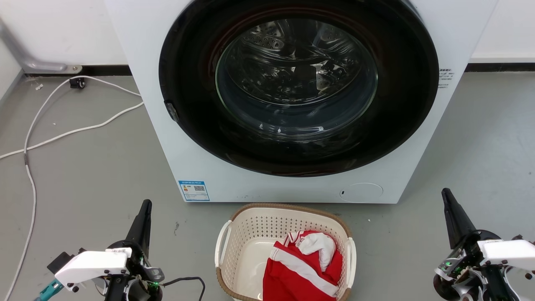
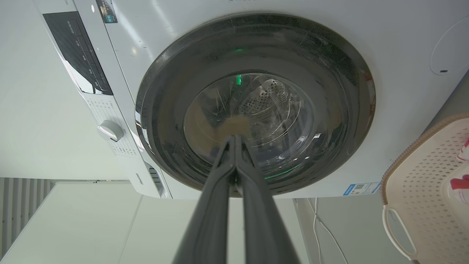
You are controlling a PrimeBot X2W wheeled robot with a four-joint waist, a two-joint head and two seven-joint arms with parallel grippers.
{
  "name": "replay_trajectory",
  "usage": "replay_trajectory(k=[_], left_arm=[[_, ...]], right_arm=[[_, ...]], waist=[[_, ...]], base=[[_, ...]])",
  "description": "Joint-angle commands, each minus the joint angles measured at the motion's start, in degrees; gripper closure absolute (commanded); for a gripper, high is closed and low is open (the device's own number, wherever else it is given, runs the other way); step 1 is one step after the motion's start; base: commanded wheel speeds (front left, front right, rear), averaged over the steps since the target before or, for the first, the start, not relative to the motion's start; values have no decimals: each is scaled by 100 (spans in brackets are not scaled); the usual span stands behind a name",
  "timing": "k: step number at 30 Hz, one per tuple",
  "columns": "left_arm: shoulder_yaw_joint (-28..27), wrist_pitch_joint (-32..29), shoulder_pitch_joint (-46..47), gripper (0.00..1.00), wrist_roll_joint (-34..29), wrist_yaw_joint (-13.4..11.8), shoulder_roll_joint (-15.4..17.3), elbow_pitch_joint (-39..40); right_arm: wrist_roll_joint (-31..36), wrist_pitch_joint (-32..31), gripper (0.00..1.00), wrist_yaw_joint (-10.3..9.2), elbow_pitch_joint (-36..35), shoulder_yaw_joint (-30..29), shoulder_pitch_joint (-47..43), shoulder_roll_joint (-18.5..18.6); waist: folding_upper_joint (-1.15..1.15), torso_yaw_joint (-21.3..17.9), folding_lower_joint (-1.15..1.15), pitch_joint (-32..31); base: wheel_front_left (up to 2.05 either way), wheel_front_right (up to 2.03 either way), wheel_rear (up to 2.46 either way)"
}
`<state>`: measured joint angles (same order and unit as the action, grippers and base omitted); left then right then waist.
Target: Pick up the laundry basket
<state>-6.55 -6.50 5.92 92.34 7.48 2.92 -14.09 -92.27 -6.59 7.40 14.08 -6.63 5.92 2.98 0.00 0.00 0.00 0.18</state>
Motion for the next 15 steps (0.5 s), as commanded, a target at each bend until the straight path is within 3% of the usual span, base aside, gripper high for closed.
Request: replay_trajectory(k=[1,15], left_arm=[[-16,-24,60,100,-28,2,0,-3],[-16,-25,60,100,-28,2,0,-3]], right_arm=[[13,-10,100,17,3,-3,60,-14],[13,-10,100,17,3,-3,60,-14]], waist=[[0,0,0,0],[0,0,0,0]], base=[[0,0,0],[0,0,0]])
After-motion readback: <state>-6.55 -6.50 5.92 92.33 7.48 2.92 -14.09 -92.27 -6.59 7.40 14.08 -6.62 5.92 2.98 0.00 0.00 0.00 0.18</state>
